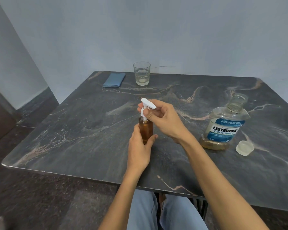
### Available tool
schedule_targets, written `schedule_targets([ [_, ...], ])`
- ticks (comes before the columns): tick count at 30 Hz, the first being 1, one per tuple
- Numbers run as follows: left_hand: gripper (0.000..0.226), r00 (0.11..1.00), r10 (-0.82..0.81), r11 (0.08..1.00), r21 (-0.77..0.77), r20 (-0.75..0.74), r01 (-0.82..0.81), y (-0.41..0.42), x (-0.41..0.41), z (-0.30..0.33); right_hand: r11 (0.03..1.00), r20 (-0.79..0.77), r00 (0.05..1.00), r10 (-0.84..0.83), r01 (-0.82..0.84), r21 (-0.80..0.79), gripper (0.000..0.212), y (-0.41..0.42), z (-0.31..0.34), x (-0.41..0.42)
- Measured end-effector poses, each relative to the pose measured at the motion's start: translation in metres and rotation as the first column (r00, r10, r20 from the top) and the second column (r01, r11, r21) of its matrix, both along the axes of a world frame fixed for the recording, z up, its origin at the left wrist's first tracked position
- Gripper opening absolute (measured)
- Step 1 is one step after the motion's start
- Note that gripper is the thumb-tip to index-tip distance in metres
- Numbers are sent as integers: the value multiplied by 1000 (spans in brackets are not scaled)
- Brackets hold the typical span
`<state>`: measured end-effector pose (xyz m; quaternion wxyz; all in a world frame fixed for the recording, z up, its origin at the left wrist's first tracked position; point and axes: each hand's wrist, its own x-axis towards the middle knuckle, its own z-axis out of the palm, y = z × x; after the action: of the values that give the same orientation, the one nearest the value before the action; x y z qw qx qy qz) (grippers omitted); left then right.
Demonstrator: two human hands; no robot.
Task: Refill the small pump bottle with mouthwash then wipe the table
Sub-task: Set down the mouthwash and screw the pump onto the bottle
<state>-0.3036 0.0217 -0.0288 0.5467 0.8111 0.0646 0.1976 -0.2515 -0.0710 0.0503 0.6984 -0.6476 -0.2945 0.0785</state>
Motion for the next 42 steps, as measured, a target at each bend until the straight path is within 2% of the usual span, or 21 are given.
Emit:
schedule_targets([
  [9, 36, 1000, 6, 1000, 1, -11, -6, 0, 1, -1, 984, 37, 996, -82, 87, -153, 6, 0, 9, 0],
  [14, 37, 1000, 8, 1000, 4, -15, -8, -1, 2, -2, 968, 91, 981, -173, 186, -170, 11, 5, 9, -4],
  [18, 35, 1000, 2, 1000, -11, -6, -2, -1, 1, 0, 955, 67, 964, -257, 264, -135, 21, 11, 7, -10],
  [24, 41, 1000, -6, 999, -42, -17, 6, 0, 0, 0, 921, 21, 928, -372, 372, -114, 5, 16, 2, -15],
  [34, 46, 1000, -10, 1000, -10, -19, 10, -2, -1, -1, 943, -85, 940, -330, 323, -81, 20, 12, 4, -16],
  [42, 45, 1000, -7, 999, 36, -31, 8, -2, -3, 2, 930, -26, 935, -352, 347, -117, 27, 10, 5, -21],
])
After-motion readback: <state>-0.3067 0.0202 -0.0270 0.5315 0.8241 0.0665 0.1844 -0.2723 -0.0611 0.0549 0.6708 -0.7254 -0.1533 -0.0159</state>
